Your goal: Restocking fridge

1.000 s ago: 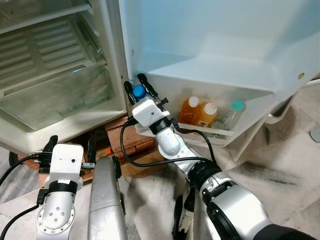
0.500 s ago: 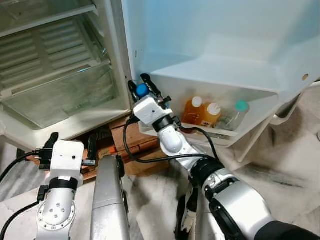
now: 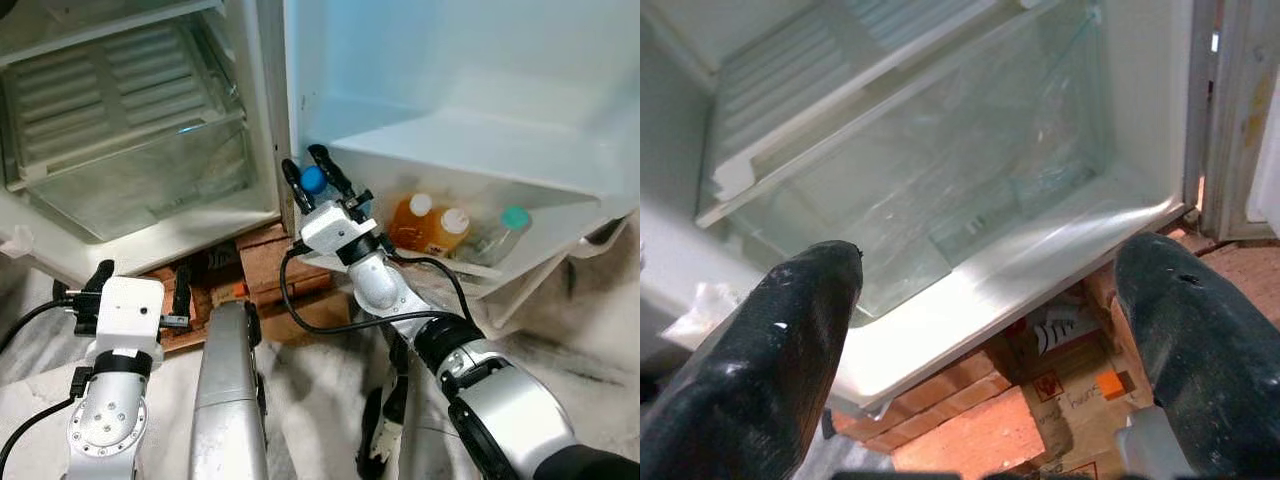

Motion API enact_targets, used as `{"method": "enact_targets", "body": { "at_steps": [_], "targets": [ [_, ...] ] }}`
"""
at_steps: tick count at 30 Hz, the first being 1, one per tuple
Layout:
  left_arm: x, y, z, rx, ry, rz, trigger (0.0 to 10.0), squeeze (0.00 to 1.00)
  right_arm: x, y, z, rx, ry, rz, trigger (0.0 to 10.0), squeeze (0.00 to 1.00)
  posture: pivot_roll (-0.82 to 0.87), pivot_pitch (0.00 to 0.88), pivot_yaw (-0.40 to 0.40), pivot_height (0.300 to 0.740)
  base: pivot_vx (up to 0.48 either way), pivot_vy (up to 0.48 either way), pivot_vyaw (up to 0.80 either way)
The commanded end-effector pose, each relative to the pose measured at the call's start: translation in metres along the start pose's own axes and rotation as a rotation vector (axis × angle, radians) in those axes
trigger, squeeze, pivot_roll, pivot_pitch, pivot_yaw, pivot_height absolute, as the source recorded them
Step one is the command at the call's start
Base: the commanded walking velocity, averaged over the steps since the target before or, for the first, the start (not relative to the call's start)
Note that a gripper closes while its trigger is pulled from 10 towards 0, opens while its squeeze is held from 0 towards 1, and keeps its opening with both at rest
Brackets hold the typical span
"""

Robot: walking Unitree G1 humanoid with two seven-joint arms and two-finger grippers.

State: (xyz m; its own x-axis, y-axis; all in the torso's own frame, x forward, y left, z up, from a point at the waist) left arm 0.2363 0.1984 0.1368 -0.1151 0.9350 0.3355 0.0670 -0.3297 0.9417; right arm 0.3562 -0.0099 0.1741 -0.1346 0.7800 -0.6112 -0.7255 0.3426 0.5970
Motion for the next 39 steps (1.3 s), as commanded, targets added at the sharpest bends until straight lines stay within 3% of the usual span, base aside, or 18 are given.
{"method": "enact_targets", "body": {
  "at_steps": [1, 6, 13, 17, 19, 23, 25, 26, 27, 34, 38, 39],
  "targets": [
    [0.004, -0.001, -0.003, 0.009, 0.002, 0.013, 10.0, 0.0, -0.003, -0.032, -0.017, 0.171, -0.016, -0.041, 10.0, 0.0, 0.3, 0.296, -0.004, 0.507, 0.0, 0.0, 0.0],
    [0.005, 0.0, -0.004, 0.003, 0.004, 0.027, 10.0, 0.0, 0.024, -0.04, -0.038, 0.216, 0.102, -0.09, 10.0, 0.0, 0.32, 0.303, -0.006, 0.507, 0.0, 0.0, 0.0],
    [0.003, 0.001, -0.005, -0.006, -0.008, 0.041, 10.0, 0.0, 0.03, -0.038, -0.039, 0.21, 0.119, -0.087, 10.0, 0.0, 0.32, 0.304, -0.003, 0.507, 0.0, 0.0, 0.0],
    [0.004, 0.004, -0.002, -0.015, -0.007, 0.041, 10.0, 0.0, 0.017, -0.015, -0.016, 0.079, 0.023, -0.042, 10.0, 0.0, 0.32, 0.303, 0.001, 0.507, 0.0, 0.0, 0.0],
    [0.004, 0.004, -0.002, -0.014, -0.007, 0.041, 10.0, 0.0, 0.015, -0.011, -0.012, 0.059, 0.013, -0.037, 10.0, 0.0, 0.32, 0.303, 0.001, 0.507, 0.0, 0.0, 0.0],
    [0.002, 0.003, -0.002, -0.013, -0.014, 0.039, 10.0, 0.0, 0.017, -0.037, -0.024, 0.248, 0.009, 0.032, 10.0, 0.0, 0.31, 0.298, 0.001, 0.507, 0.0, 0.0, 0.0],
    [0.001, 0.004, 0.0, -0.016, -0.015, 0.036, 10.0, 0.0, 0.014, -0.057, -0.037, 0.391, -0.004, 0.115, 10.0, 0.0, 0.32, 0.296, -0.003, 0.507, 0.0, 0.0, 0.0],
    [0.001, 0.004, 0.0, -0.016, -0.015, 0.036, 10.0, 0.0, 0.014, -0.057, -0.037, 0.391, -0.004, 0.115, 10.0, 0.0, 0.32, 0.296, -0.003, 0.507, 0.0, 0.0, 0.0],
    [0.003, 0.004, 0.0, -0.014, -0.011, 0.037, 10.0, 0.0, 0.007, -0.064, -0.041, 0.431, -0.039, 0.125, 10.0, 1.0, 0.32, 0.295, -0.002, 0.507, 0.0, 0.0, 0.0],
    [0.004, 0.001, 0.003, -0.009, -0.007, 0.039, 10.0, 0.0, -0.015, -0.066, -0.031, 0.416, -0.108, 0.113, 10.0, 1.0, 0.31, 0.283, 0.001, 0.507, 0.0, 0.0, 0.0],
    [0.002, 0.003, 0.008, -0.022, -0.007, 0.035, 10.0, 0.0, -0.033, -0.056, -0.015, 0.334, -0.132, 0.111, 10.0, 1.0, 0.29, 0.26, 0.004, 0.507, 0.0, 0.0, 0.0],
    [0.002, 0.002, 0.013, -0.027, -0.005, 0.035, 10.0, 0.0, -0.043, -0.048, -0.006, 0.268, -0.132, 0.073, 10.0, 1.0, 0.28, 0.24, 0.007, 0.507, 0.0, 0.0, 0.0]
  ]
}}
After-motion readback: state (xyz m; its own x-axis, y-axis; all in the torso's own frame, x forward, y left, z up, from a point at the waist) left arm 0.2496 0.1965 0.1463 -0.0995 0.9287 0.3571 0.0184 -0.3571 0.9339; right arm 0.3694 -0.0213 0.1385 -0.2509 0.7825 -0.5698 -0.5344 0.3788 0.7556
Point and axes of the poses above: a point about 5 cm out from each wrist's last joint towards the gripper, its own z axis pointing out of the wrist towards the gripper, its own y axis along the axis of the wrist's last joint, x = y × z, the point moved 4 cm from there along z, pointing out of the wrist towards the gripper, and after that the axes turned 2 degrees about -z, right-handed, at the moved point
